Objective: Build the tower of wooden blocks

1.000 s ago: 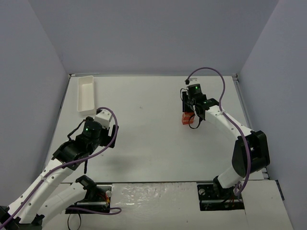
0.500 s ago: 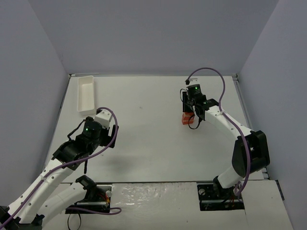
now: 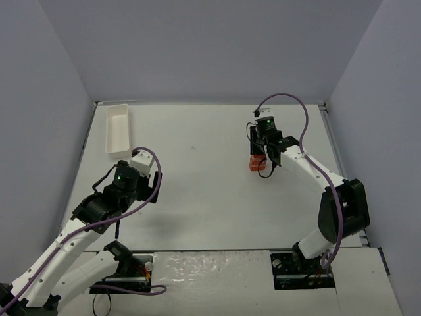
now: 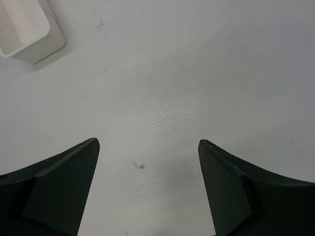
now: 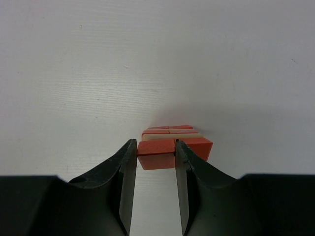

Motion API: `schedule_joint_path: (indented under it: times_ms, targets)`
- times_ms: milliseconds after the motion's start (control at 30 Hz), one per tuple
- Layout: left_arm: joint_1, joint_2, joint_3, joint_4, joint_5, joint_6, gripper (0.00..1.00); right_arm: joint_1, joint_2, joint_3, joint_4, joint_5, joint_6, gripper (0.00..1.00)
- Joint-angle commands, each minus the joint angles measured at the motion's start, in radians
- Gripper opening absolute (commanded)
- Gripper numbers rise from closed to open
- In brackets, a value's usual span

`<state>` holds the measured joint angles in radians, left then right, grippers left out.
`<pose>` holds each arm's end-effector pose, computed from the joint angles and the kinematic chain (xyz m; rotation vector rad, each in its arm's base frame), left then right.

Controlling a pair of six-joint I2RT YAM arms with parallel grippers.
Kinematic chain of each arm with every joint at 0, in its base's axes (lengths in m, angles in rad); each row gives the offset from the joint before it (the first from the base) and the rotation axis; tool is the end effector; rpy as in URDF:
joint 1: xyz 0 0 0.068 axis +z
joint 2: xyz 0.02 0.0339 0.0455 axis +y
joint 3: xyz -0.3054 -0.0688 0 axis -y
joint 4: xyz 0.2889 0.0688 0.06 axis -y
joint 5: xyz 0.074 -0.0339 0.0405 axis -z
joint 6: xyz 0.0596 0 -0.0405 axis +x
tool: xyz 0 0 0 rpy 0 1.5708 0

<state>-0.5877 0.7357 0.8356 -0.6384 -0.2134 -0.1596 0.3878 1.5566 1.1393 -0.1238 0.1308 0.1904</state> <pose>0.1640 -0.0941 0.3391 0.3213 2.0791 -0.2256 0.3901 0.1509 0.2881 -0.1303 2.1097 0.2081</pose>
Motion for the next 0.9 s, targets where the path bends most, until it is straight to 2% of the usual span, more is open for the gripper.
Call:
schedule_joint_path:
  times_ms: [0,333,500,867]
  targets:
    - [0.007,-0.004,0.031,0.052,0.003,0.01,0.79,0.008,0.002,0.007,0.044,0.037,0.014,0.29]
    - [0.006,-0.002,0.031,0.051,0.005,0.011,0.79,0.011,0.002,0.005,0.046,0.041,0.015,0.32]
    - [0.006,-0.003,0.031,0.051,0.005,0.011,0.79,0.012,0.002,0.007,0.046,0.044,0.015,0.37]
    - [0.008,-0.005,0.031,0.051,0.005,0.011,0.79,0.014,-0.009,0.005,0.046,0.052,0.012,0.38]
